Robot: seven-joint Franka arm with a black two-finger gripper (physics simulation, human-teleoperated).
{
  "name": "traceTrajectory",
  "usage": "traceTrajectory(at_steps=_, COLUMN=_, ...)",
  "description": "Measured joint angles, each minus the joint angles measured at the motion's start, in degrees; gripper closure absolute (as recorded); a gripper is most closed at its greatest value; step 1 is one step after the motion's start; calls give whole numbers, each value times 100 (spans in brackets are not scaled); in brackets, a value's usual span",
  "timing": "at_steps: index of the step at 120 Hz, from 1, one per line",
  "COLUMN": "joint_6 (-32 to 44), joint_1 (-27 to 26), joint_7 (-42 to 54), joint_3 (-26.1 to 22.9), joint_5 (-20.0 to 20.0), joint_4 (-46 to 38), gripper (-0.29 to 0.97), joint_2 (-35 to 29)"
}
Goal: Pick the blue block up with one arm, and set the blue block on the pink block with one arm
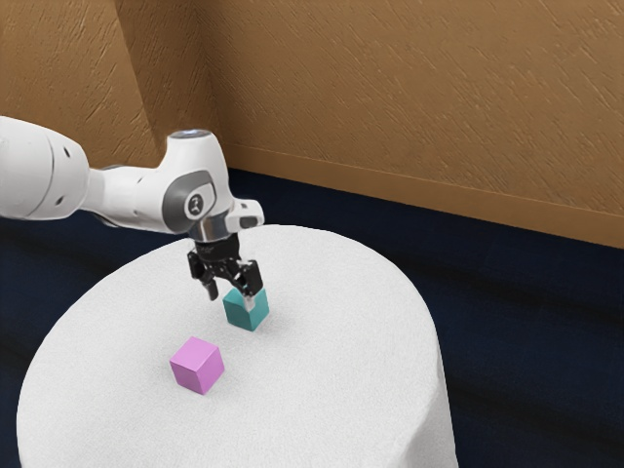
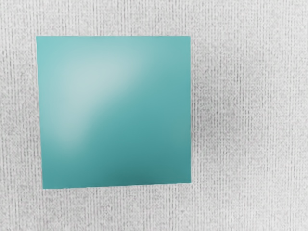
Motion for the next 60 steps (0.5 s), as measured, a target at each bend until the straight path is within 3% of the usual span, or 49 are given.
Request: traceTrajectory(at_steps=60, joint_6=-185, joint_1=21, joint_7=193, joint_3=53, joint_5=-23, joint_4=698, gripper=3, joint_2=679)
